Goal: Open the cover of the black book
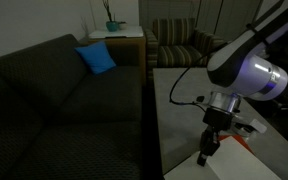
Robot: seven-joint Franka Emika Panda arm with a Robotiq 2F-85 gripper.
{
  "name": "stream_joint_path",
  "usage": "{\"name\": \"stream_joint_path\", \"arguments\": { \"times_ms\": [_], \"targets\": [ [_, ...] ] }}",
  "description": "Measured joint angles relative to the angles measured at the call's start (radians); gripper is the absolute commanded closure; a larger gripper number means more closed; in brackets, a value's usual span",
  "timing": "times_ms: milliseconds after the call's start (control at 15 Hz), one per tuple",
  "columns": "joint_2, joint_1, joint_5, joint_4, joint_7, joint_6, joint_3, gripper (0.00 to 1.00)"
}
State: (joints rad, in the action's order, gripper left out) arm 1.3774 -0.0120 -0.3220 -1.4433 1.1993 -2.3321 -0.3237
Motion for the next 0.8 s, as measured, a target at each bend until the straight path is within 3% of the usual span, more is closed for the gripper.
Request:
{"name": "stream_joint_path", "arguments": {
  "times_ms": [467,800],
  "targets": [
    [-0.004,0.073,0.113,-0.066,-0.238,-0.421,0.009,1.00],
    [-0.038,0.170,0.275,-0.137,-0.541,-0.631,0.123,1.00]
  ]
}}
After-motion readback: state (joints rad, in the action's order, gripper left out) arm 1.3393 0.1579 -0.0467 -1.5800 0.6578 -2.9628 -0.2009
